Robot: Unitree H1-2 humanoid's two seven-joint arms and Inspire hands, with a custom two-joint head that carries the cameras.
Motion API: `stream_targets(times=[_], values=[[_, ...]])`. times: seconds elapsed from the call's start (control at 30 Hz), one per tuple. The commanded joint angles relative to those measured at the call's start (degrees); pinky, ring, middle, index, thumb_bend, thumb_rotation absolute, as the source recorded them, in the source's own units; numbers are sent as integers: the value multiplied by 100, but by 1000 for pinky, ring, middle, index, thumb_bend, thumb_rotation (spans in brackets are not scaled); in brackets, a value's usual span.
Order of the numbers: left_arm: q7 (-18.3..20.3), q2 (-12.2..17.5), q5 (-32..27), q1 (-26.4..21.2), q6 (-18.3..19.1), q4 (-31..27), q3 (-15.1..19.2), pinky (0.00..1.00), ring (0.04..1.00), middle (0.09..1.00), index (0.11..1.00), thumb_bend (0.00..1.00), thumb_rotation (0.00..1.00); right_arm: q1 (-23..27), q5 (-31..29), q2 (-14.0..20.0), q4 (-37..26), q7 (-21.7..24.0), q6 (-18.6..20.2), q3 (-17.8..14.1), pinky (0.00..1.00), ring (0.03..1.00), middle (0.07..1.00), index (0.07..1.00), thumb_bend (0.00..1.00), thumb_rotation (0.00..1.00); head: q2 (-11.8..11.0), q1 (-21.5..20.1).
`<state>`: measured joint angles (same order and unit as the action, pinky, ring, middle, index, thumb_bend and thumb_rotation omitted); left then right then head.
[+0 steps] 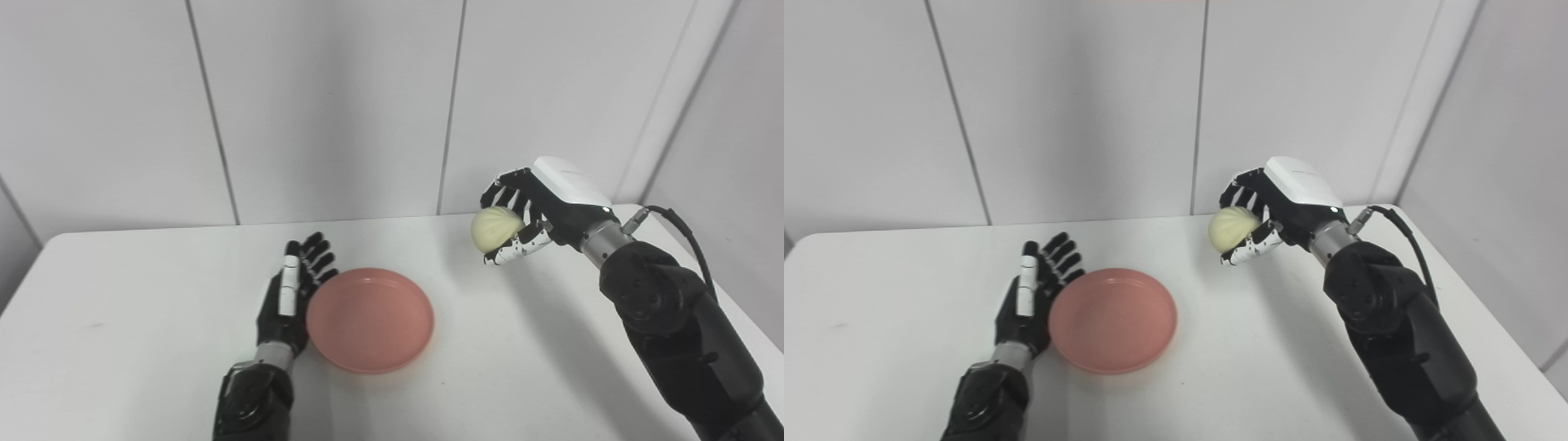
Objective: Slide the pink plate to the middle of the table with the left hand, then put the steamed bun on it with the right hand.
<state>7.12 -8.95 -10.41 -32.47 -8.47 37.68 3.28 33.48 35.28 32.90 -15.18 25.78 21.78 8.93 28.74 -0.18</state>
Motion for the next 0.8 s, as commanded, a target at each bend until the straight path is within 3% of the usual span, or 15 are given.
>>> stream_targets(times=[0.0,0.1,0.4,0.5,0.77], values=[[-190,-74,84,200,213,362,-25,789,861,863,799,807,897,311,3,4,140,-225,-369,16,292,389,510,523,513,0,10,122],[-264,-131,121,188,237,376,-8,785,856,855,790,814,894,421,28,-138,351,-330,-663,157,303,392,506,515,515,0,13,301],[-407,-220,271,116,50,600,-75,779,849,850,794,833,887,657,95,-579,674,-259,-879,658,256,370,462,522,515,0,43,706],[-426,-262,286,93,-7,657,-82,709,838,835,776,840,883,662,107,-666,806,-220,-1017,825,289,384,471,516,517,0,43,789],[-500,-349,305,13,-171,856,-50,704,835,831,768,825,875,590,304,-938,840,42,-938,1230,234,376,476,509,517,0,63,899]])
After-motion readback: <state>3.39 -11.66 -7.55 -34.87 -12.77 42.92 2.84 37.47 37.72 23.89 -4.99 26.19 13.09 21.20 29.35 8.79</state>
